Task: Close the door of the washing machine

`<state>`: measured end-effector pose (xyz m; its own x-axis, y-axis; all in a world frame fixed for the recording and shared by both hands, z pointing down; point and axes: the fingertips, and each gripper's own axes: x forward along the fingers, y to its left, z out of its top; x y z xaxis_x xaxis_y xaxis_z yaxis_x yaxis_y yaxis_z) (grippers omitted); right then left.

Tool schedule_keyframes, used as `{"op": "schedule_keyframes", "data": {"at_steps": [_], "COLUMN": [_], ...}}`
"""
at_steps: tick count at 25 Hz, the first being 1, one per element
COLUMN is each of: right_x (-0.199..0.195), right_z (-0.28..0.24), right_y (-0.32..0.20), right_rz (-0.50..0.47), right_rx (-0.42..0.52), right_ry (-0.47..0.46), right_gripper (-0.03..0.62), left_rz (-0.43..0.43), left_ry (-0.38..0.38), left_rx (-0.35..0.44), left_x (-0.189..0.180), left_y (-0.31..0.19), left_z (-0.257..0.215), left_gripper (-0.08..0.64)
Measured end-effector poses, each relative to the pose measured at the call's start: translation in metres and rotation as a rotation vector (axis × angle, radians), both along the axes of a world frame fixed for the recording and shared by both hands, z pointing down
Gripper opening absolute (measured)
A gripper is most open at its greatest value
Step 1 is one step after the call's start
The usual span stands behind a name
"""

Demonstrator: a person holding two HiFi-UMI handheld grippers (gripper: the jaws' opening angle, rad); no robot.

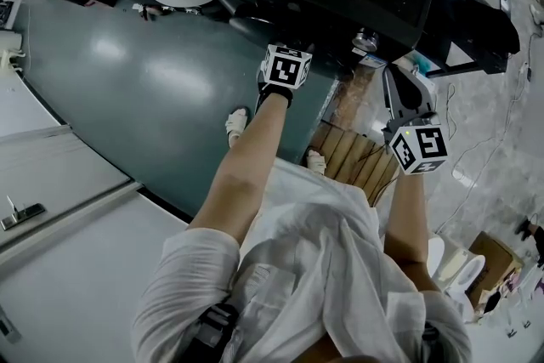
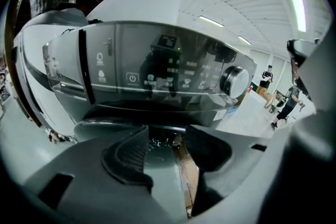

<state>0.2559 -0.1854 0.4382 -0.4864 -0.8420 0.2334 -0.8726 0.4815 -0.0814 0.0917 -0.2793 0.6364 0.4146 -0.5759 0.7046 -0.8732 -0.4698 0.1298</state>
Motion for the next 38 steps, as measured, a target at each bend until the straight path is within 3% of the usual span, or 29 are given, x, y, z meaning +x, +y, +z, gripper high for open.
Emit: {"op": "schedule_keyframes", "data": {"at_steps": [6,13,18,23,31,38], "right_x": [0.000,-0.001,-0.002,0.000,-0.007,-0.016], "right_z": [-0.014,-0.037,-0.053,-0.076,-0.100,-0.107], "right_y": [0.013,0.027,0.037,0.041,0.049,0.053], "right_rz": [-0.006,-0.028,-0.049,-0.071,-0.118,-0.131], "right_rx": [0.027,0.068,0.100,0.152,0.207,0.219], "right_ry": [-0.014,-0.026,-0.023,-0.028,-0.042,-0.055], "right_gripper": [0.031,0.031,0.031,0.031,0.031,0.028], "left_rz": [0.008,-0.041,-0.042,-0.110,-0.196,-0.267], "left_ry": [0.014,0.049,0.051,0.106,0.155,0.167], "left_rx": [0.133,0.325,0.485,0.614,0.745,0.784], "left_x": [-0.017,-0.045,-0.058,-0.074,-0.100,-0.129], "left_y": [0.011,0.039,0.072,0.104,0.156,0.187], "left_z": [-0.065,-0.162,-0.226,-0.278,-0.321,-0.331], "left_gripper": [0.219,0.200,0.144,0.111,0.098,0.042]}}
